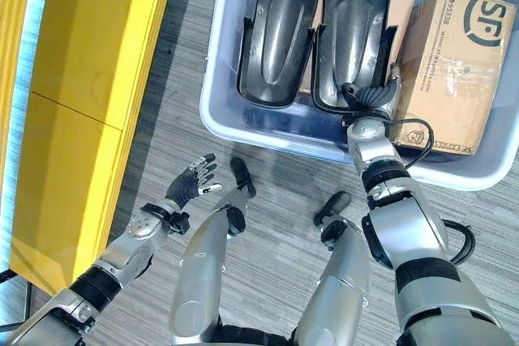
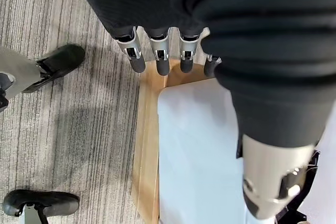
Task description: Move parts from the plastic box to the shelf.
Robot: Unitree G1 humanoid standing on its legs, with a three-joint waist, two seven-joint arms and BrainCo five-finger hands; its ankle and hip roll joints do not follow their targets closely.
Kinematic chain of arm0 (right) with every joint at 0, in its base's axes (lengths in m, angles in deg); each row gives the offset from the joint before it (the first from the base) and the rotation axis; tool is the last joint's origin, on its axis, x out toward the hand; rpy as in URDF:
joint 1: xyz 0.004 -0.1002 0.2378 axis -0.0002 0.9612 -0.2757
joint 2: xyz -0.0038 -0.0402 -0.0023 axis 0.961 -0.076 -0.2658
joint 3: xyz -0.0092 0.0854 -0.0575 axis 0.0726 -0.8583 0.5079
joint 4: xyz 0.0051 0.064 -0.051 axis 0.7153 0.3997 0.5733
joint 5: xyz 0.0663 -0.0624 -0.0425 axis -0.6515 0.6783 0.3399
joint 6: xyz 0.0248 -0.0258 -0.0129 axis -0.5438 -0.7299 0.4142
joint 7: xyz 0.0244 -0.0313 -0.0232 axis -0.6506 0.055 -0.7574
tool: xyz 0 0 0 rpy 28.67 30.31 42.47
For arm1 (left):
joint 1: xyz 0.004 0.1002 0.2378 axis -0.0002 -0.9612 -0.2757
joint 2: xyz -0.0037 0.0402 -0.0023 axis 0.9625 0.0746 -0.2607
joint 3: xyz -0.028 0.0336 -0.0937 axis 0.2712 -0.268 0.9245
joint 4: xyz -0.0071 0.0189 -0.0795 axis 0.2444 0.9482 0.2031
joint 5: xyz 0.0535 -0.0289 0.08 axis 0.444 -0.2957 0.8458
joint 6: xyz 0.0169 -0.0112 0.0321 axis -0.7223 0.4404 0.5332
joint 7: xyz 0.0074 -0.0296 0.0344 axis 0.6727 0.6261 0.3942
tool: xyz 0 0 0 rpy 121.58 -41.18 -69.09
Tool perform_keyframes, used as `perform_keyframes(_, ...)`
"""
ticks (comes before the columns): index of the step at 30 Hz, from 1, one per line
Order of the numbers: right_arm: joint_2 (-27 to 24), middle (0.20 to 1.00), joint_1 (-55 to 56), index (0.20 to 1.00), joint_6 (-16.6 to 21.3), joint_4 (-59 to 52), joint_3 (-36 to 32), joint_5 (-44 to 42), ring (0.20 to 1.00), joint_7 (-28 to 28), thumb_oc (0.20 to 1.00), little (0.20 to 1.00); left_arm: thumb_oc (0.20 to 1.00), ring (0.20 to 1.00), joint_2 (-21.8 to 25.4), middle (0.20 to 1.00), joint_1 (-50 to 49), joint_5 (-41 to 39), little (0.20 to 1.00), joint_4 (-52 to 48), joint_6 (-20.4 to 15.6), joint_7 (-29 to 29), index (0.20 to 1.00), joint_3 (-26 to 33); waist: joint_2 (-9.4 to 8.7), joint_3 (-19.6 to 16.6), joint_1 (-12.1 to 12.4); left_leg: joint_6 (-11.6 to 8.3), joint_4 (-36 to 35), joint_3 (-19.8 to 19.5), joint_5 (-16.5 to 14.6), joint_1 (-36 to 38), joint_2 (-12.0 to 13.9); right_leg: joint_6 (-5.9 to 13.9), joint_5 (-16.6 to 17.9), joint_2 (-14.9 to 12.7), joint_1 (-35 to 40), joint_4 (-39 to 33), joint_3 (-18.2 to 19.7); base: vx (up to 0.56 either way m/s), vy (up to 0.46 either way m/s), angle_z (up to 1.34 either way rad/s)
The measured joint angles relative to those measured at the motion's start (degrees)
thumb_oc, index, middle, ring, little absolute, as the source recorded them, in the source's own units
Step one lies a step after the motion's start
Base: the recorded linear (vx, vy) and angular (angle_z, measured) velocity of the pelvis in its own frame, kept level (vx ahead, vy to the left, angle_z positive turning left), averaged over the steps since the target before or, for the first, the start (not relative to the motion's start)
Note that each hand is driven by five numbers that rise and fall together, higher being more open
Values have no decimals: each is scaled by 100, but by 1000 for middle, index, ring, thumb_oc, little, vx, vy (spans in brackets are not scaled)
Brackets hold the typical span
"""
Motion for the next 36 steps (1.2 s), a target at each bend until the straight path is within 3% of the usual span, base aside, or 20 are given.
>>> perform_keyframes(1, 1, 1000, -2, 1000, -4, 0, 7, 3, 1000, -9, 1000, 1000, 1000, 1000, 0, 1000, 4, -1, 1000, 1, 0, -1, 1000, 0, 0, 0, 0, 0, 2, -4, 1, 0, 5, -3, -2, 3, 0, 4, -1, 0, 0, 0)
perform_keyframes(2, -1, 470, -2, 470, -23, 0, 7, 9, 470, -47, 470, 470, 1000, 1000, 0, 1000, 8, -1, 1000, 0, 0, 1, 1000, -5, 0, 0, -4, -5, 7, -8, 0, 0, 10, -12, -8, 5, -1, 15, -2, 0, 0, 0)
perform_keyframes(3, -5, 200, -2, 200, -34, 0, 7, 14, 200, -66, 200, 200, 1000, 1000, 0, 1000, 9, -1, 1000, 0, 0, 0, 1000, -4, 0, 0, -6, -5, 8, -9, 1, 0, 11, -12, -8, 4, -1, 19, -2, 0, 0, 0)
perform_keyframes(21, -324, 200, -468, 200, -685, 37, 253, 610, 200, -78, 200, 200, 1000, 1000, 5, 1000, 58, 9, 1000, 108, -7, 27, 1000, -1, 27, -18, 3, -14, 99, -107, 7, -255, 53, -75, -69, -8, -171, 113, -51, 0, -4, 1)
perform_keyframes(30, -430, 200, -683, 200, -699, -14, 243, 831, 200, 106, 200, 200, 1000, 1000, -27, 1000, 131, 41, 1000, 193, -20, -104, 1000, 0, 81, -61, -9, -28, 117, -115, 16, -654, 65, -101, -91, -49, -611, 259, -44, -9, 5, 1)
perform_keyframes(34, -433, 200, -663, 200, -691, 3, 251, 827, 200, 200, 200, 200, 1000, 1000, -61, 1000, 121, 44, 1000, 254, -50, -129, 1000, -7, 188, -139, 8, -33, 110, -113, 19, -656, 63, -108, -96, -54, -607, 264, -52, -10, 7, 1)
perform_keyframes(36, -435, 200, -477, 200, -343, -5, 214, 789, 200, 334, 200, 200, 1000, 1000, -139, 1000, 99, 98, 1000, 326, -197, -109, 1000, 9, 252, -198, 25, -35, 112, -112, 22, -603, 52, -138, -79, -70, -545, 273, -64, -40, 18, 3)
